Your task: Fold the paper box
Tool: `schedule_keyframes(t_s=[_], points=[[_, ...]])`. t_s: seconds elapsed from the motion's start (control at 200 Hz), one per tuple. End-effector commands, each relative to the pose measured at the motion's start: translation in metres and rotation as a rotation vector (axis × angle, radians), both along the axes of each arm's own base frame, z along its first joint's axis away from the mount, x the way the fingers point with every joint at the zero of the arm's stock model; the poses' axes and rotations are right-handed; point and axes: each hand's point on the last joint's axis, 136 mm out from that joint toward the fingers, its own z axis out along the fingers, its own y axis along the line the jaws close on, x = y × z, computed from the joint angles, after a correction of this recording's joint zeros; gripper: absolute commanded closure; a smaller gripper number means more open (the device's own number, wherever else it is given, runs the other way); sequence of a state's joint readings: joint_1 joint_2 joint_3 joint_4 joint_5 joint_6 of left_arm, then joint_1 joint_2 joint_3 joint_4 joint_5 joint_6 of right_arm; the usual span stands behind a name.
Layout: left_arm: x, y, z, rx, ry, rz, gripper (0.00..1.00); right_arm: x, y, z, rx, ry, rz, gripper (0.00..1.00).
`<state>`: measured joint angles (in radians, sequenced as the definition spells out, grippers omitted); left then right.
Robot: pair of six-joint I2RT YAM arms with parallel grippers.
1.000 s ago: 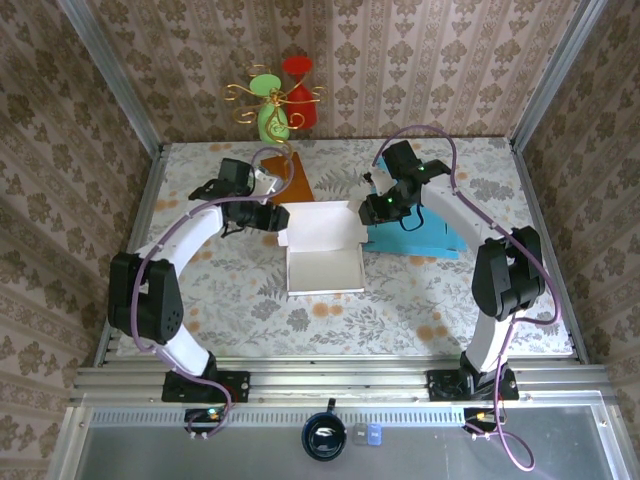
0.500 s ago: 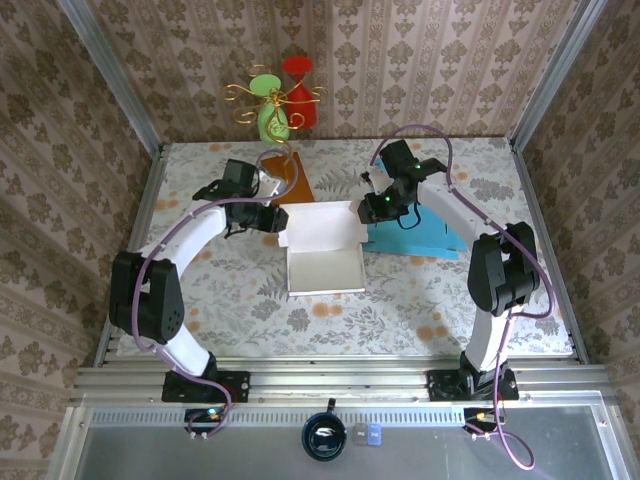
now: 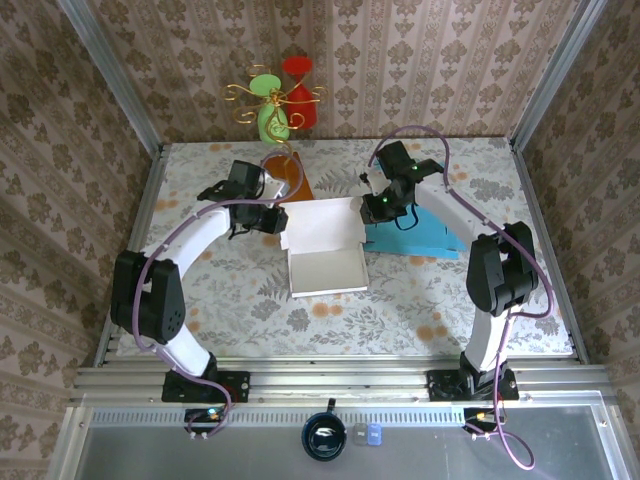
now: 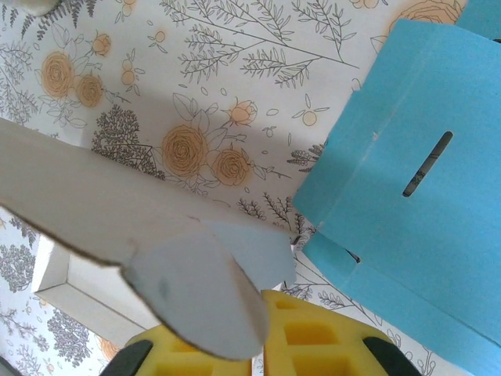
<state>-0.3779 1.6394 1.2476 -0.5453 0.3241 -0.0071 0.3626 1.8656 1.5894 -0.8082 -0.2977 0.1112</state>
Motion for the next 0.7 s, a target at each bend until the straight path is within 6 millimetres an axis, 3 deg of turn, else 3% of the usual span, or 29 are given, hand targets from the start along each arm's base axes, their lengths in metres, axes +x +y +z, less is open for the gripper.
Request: schedule_keyframes(t_s=[0.0, 0.21, 0.495, 0.695], points=[[0.007, 0.003, 0.003, 0.041, -0.01, 0.048, 0.87, 0.006, 0.0, 0.003, -0.029, -0.027, -0.032, 0.91], [0.014, 0.015, 0.003, 0.107, -0.015, 0.183, 0.87, 0.009, -0.005, 0.008, -0.069, -0.066, -0.117, 1.0], [0.015, 0.02, 0.01, 0.115, -0.002, 0.288, 0.87, 0.009, -0.008, 0.018, -0.088, -0.1, -0.22, 1.0], [0.02, 0.021, 0.011, 0.109, 0.009, 0.369, 0.86, 0.007, 0.002, 0.023, -0.083, -0.118, -0.27, 1.0]])
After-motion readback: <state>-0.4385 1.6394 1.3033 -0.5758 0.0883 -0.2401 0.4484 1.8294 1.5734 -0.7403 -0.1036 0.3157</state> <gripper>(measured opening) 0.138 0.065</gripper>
